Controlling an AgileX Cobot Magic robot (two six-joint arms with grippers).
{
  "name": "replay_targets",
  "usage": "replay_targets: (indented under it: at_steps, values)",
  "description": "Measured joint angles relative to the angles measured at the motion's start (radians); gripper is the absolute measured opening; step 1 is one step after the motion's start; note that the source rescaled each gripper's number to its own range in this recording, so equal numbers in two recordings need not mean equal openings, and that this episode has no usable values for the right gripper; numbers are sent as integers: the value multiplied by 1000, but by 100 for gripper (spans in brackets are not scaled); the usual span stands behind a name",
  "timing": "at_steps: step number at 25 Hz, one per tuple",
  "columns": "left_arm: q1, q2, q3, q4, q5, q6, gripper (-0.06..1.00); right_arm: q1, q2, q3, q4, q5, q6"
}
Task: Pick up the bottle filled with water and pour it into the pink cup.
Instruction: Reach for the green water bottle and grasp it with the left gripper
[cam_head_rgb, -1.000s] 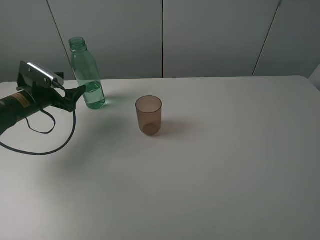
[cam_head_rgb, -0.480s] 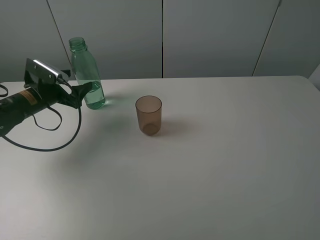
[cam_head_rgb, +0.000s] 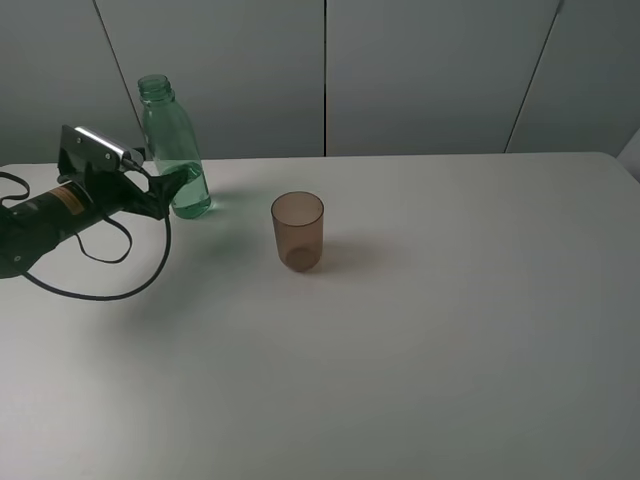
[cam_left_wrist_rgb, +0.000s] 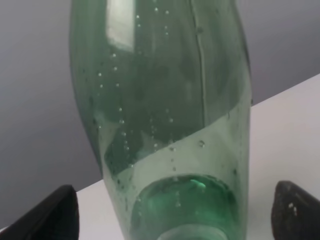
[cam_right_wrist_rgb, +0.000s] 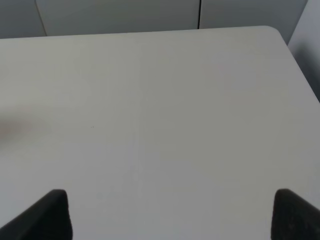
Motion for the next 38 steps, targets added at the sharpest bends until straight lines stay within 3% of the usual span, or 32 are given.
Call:
replay_targets:
  at_steps: [38]
  values:
    - [-61,161,-249,-15,1,-27,97,0,0,0,0,0,0]
